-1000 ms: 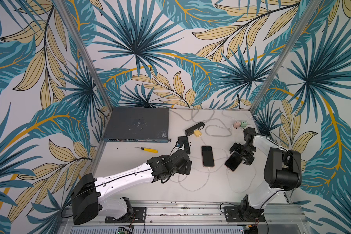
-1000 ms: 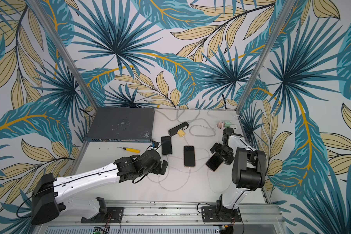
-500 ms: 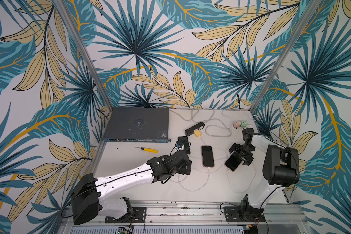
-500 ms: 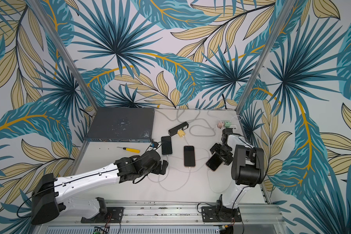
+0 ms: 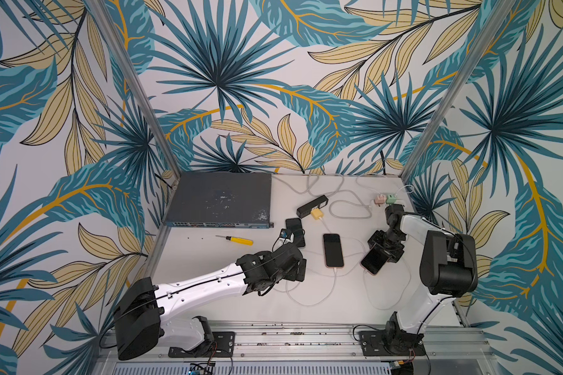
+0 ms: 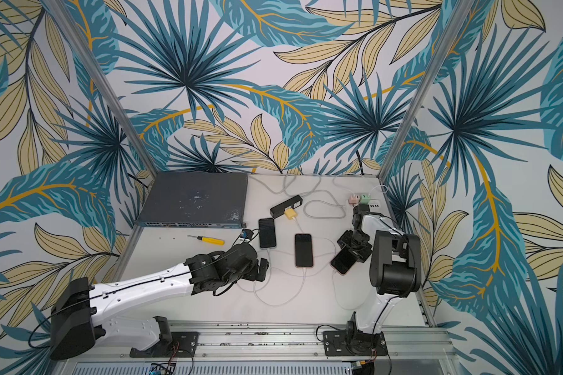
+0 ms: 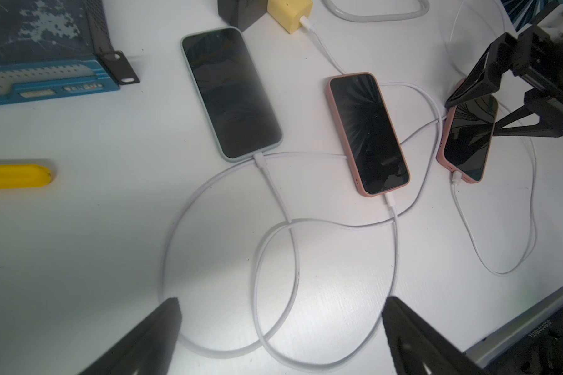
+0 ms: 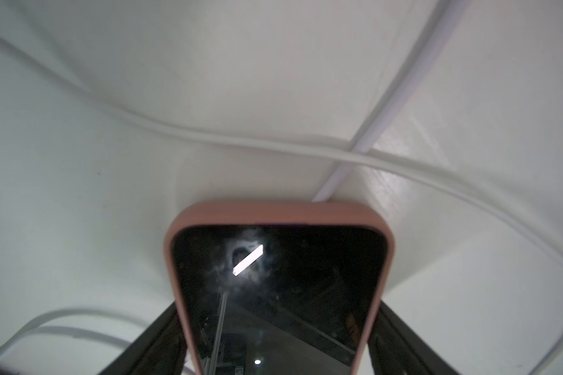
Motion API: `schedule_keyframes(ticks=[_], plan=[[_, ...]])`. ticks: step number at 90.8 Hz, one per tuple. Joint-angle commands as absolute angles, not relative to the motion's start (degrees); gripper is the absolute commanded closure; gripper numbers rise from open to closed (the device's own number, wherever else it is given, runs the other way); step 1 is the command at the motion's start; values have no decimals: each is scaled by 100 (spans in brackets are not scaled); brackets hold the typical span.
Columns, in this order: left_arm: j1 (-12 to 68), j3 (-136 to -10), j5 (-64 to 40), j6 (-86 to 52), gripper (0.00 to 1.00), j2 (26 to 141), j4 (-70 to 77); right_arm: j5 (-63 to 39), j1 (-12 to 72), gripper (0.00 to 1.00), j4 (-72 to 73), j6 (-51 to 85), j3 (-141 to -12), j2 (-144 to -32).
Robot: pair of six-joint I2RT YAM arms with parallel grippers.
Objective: Unplug the charging cable from the phone
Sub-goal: Pick up the phone at the center of the board.
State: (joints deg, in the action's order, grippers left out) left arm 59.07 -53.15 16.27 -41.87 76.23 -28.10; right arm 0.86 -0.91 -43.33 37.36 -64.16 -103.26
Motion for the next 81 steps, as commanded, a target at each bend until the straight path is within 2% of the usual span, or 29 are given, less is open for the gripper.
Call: schedule_keyframes(ticks=[1, 13, 81], plan=[[5922, -5264, 1662, -4195, 0, 7619, -2768, -145, -35, 22, -4140, 3847, -6270, -10535], [5924, -5281, 1662, -4192, 0, 7656, -2767, -240, -35, 29, -4097, 3858, -6266, -10484], [5919, -5864, 1422, -3964, 0, 8056, -2918, -455, -70, 30, -4587, 3683, -6908, -9473]])
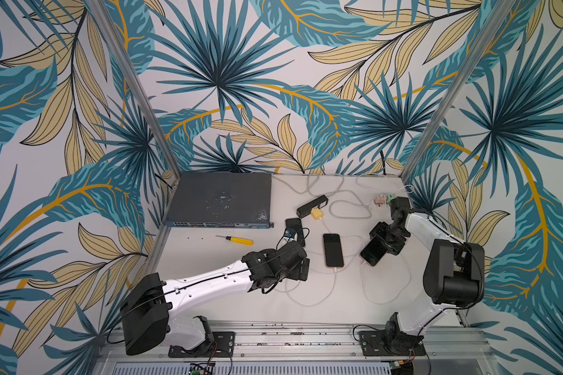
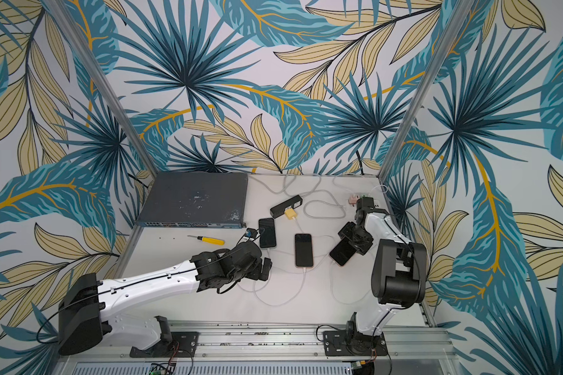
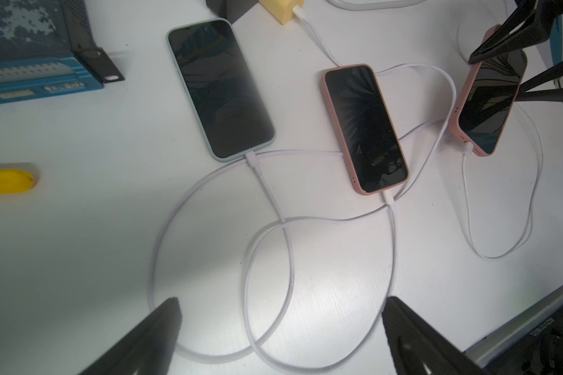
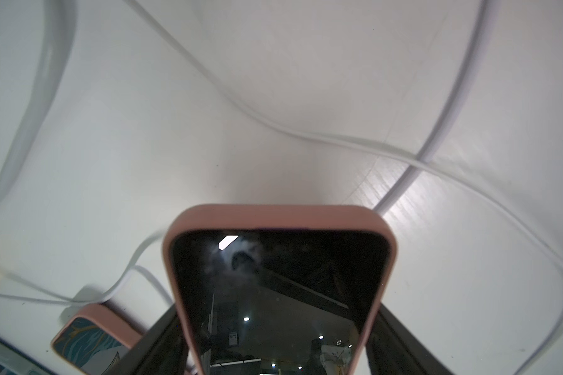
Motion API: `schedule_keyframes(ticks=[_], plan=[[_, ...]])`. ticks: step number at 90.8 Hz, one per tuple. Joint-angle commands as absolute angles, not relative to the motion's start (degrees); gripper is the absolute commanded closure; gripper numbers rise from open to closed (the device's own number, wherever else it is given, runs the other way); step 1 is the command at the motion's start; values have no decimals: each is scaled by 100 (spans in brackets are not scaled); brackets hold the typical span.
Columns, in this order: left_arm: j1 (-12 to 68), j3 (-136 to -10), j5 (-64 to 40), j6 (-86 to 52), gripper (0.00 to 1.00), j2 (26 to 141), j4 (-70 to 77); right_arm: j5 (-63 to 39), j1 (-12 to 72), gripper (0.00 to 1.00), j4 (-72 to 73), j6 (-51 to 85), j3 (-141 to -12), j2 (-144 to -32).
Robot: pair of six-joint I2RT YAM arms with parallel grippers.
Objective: Unplug the charging cable from the phone
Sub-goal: Pick up the phone at the center of the board.
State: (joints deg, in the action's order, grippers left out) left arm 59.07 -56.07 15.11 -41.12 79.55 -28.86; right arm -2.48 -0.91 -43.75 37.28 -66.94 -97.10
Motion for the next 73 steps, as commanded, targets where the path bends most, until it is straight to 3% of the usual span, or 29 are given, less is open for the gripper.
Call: schedule_keyframes(ticks=[1, 49, 73], plan=[[5921, -5877, 1410, -3955, 0, 8071, -2914, -465, -70, 30, -4601, 3683, -6926, -9465], [6099, -7199, 761, -3443, 1, 9352, -2467, -1048, 75, 31, -4710, 3757, -7282, -9031], [6086, -8286, -334, -3176, 15, 10603, -1808, -1255, 230, 31, -4688, 3879, -7441, -8895]])
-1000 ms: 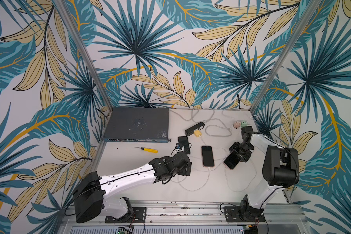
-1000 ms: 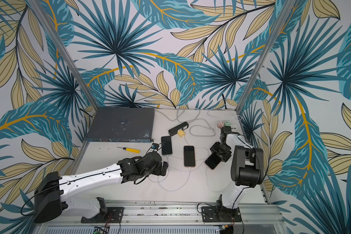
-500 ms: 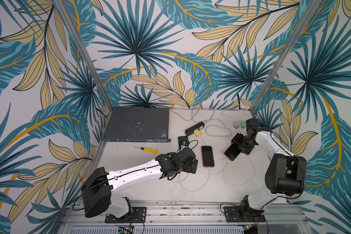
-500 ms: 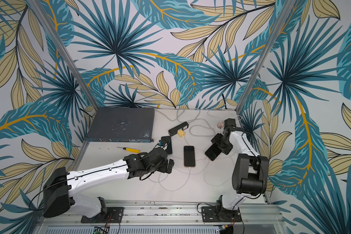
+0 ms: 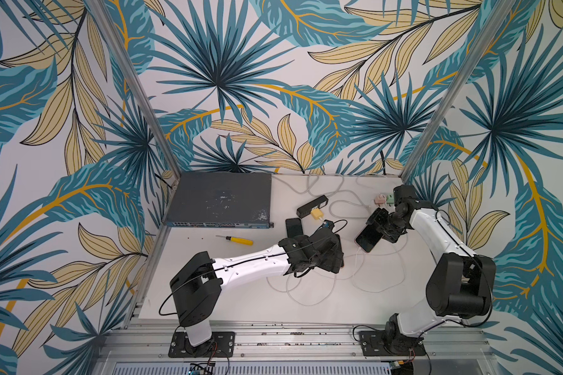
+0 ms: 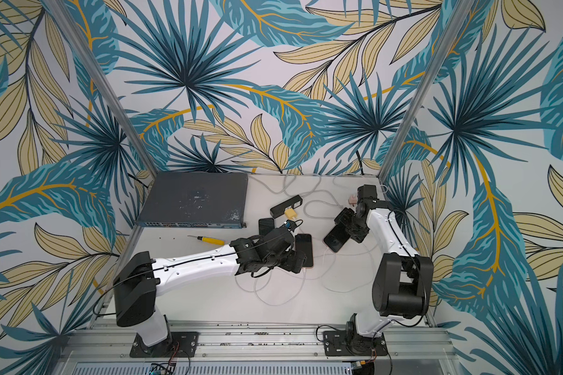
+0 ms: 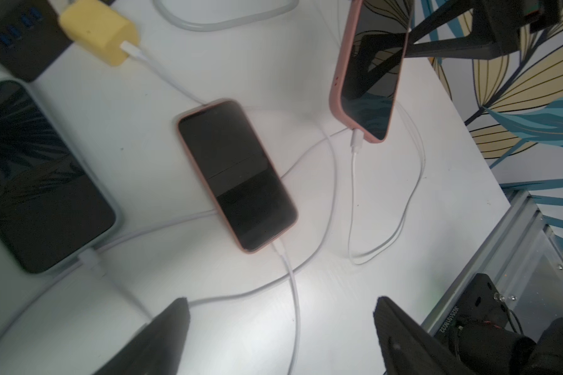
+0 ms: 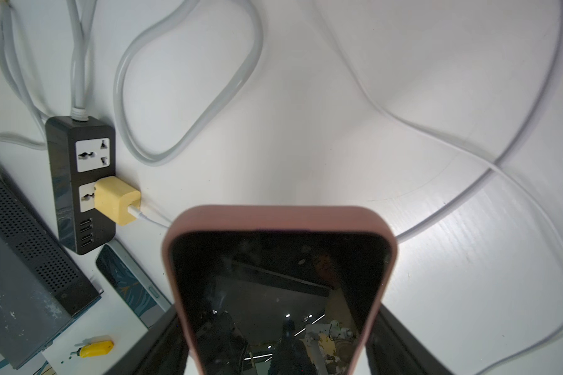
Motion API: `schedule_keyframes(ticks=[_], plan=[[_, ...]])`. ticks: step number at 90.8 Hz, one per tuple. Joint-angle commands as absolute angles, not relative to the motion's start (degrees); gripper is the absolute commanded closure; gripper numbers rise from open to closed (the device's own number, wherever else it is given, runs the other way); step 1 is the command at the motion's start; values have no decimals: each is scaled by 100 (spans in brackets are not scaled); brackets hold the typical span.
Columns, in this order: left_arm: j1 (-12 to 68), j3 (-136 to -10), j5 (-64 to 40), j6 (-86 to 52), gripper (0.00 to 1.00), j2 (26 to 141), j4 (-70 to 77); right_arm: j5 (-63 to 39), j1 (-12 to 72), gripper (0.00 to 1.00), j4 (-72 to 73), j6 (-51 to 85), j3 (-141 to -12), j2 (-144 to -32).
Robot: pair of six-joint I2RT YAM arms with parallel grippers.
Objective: Unplug the charging cable from the phone
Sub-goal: Pick up the phone at the center of the board, then remove the charging cable from the phone.
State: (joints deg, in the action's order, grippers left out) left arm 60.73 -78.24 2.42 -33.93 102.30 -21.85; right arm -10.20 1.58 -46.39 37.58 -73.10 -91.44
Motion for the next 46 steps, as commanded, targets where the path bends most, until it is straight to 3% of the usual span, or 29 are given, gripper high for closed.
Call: schedule_keyframes(ticks=[1, 16, 34, 46], plan=[[6089, -8322, -356, -3166, 16, 10641, -1801, -1265, 234, 31, -4686, 3882, -7438, -8882], [6019, -8537, -709, -3205, 24, 11036, -1334, -1388, 360, 31, -4654, 3920, -7456, -8794], [6007, -8627, -807, -3323, 25, 11305, -1168, -1393, 450, 31, -4645, 3919, -7546, -8867], [6003, -8697, -790, -3335, 33, 11407, -1120, -1419, 491, 31, -4642, 3929, -7578, -8873]])
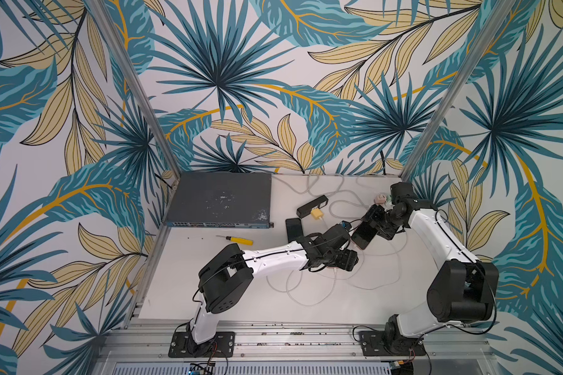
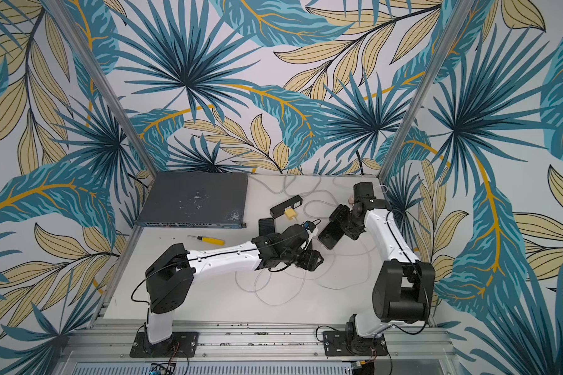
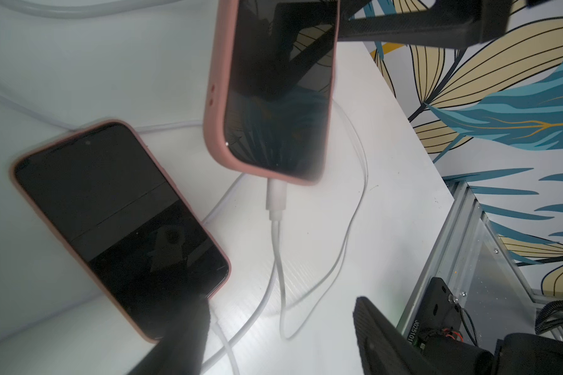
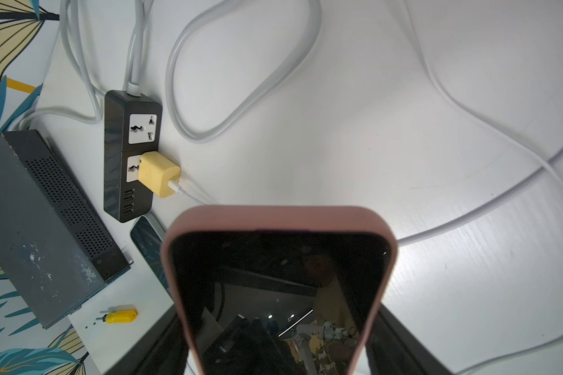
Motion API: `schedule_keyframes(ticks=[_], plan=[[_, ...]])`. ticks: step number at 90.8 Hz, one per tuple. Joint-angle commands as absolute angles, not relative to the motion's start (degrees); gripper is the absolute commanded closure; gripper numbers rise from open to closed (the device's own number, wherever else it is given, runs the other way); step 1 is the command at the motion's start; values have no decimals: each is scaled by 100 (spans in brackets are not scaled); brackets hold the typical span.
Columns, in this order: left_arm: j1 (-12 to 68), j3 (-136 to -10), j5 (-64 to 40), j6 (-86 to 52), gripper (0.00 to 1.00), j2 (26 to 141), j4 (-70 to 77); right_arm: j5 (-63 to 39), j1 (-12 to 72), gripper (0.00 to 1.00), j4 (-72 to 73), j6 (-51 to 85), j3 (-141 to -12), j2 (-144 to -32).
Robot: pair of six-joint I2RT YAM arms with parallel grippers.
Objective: Unplug the charging cable from the phone
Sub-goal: Remove the charging cable from the phone.
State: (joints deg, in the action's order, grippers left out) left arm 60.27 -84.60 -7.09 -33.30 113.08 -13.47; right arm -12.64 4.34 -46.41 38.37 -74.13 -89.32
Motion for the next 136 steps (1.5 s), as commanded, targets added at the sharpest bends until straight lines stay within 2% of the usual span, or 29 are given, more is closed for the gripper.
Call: schedule_keyframes(ticks=[1, 10, 45, 54, 63, 72, 136], plan=[[6003, -8712, -786, -3329, 34, 11425, -1131, -1417, 492, 31, -4641, 3933, -7577, -8870], [5998, -8842, -772, -3268, 36, 11539, -1225, -1447, 501, 31, -4624, 3950, -7575, -8860], [5915, -8901, -807, -3289, 63, 11703, -1265, -1483, 510, 31, -4601, 4000, -7580, -8816], [5915, -8861, -816, -3301, 74, 11703, -1249, -1482, 510, 31, -4594, 3999, -7605, -8841], [5897, -8866, -820, -3296, 91, 11737, -1263, -1472, 510, 31, -4585, 4003, -7602, -8850], [5897, -8882, -835, -3306, 98, 11774, -1275, -1485, 510, 31, -4550, 4024, -7584, -8842], [6054, -8355, -978, -3546, 100, 11568, -1037, -1089, 360, 32, -4577, 4022, -7853, -8953]])
